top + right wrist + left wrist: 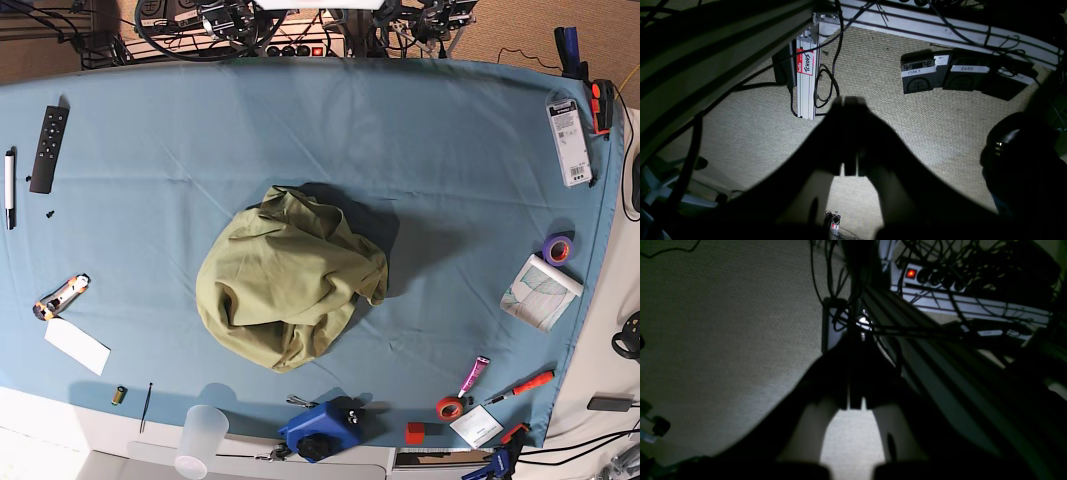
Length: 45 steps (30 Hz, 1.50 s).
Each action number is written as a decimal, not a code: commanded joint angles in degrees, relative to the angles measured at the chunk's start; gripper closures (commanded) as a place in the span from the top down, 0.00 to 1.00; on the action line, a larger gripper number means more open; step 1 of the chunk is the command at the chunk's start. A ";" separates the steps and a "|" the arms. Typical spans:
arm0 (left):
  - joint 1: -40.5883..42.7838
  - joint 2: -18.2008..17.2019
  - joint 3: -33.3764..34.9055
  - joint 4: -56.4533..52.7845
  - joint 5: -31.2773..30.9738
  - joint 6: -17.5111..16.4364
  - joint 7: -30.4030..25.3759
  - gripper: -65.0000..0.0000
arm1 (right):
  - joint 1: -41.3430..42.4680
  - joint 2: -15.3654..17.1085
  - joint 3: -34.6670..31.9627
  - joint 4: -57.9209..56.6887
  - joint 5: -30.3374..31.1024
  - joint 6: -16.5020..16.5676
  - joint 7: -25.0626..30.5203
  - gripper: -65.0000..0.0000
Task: Layout the t-shirt on the table in an organized manner, then fold the t-shirt properly
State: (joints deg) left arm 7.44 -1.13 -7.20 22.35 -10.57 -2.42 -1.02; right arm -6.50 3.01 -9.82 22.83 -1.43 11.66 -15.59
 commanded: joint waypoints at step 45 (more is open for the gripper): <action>1.73 -2.86 -0.04 0.42 -0.11 -4.15 -0.33 0.00 | -0.46 1.20 0.07 0.42 0.55 0.39 -4.87 0.00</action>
State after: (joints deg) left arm 8.78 -3.70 -7.20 22.50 -10.57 -6.55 -1.02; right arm -6.96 3.66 -9.82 22.90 -1.19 11.94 -20.40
